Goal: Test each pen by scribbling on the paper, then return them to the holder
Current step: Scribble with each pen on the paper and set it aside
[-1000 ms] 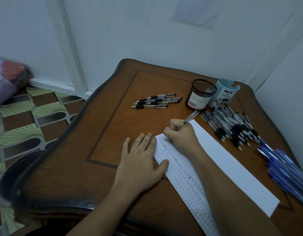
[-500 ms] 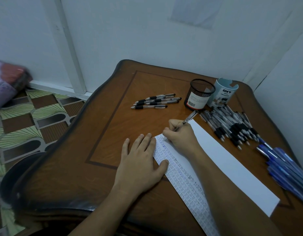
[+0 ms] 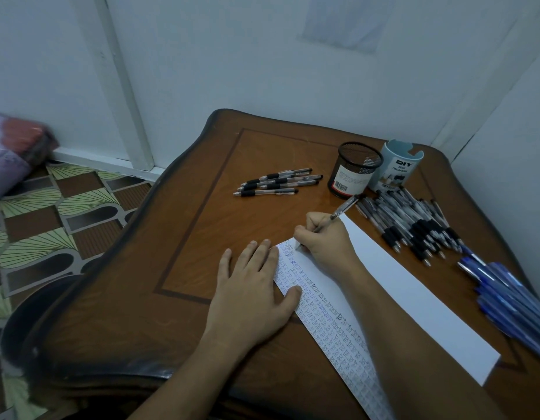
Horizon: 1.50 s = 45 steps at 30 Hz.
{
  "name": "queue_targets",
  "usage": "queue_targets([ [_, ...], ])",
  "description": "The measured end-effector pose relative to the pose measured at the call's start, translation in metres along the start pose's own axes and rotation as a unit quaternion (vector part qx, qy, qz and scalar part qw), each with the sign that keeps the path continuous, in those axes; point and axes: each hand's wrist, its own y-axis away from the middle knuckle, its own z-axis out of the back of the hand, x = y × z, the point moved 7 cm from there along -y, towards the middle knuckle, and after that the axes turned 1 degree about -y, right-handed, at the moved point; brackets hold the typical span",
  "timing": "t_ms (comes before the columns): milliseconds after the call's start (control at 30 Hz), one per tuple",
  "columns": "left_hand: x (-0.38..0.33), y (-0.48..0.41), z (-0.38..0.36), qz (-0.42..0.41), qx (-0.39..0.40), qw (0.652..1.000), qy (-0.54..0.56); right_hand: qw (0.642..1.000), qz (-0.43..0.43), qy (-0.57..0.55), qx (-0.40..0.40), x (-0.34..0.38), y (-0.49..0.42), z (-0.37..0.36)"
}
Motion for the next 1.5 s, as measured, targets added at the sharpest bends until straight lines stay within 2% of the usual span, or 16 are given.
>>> queue_targets([
  [1500, 0.0001, 0.0003, 0.0004, 0.000, 0.006, 1.000, 0.002, 1.000, -0.004, 0.011, -0.001, 0.0036, 0.0013, -0.0018],
])
